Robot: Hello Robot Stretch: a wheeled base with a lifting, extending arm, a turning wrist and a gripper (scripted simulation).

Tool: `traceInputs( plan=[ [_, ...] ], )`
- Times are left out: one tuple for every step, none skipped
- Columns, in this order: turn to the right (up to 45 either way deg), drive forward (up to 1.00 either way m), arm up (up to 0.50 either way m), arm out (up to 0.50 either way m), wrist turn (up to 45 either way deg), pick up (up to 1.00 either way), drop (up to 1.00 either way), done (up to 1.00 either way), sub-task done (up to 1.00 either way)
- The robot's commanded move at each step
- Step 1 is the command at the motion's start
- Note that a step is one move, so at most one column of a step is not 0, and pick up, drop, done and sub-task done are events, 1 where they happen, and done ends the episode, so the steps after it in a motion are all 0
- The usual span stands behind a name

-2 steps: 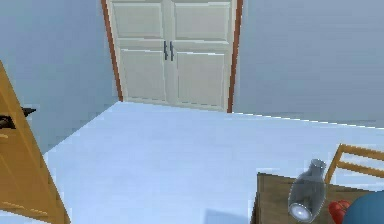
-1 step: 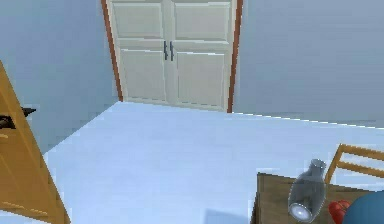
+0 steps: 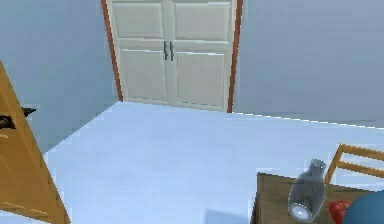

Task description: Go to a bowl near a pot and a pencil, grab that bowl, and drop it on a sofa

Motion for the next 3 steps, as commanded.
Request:
traceInputs(
  plan=[
    [0.0,0.00,0.00,0.00,45.0,0.00,0.00,0.00,0.00],
    [0.0,0.00,0.00,0.00,45.0,0.00,0.00,0.00,0.00],
    [0.0,0.00,0.00,0.00,24.0,0.00,0.00,0.00,0.00]
  ],
)
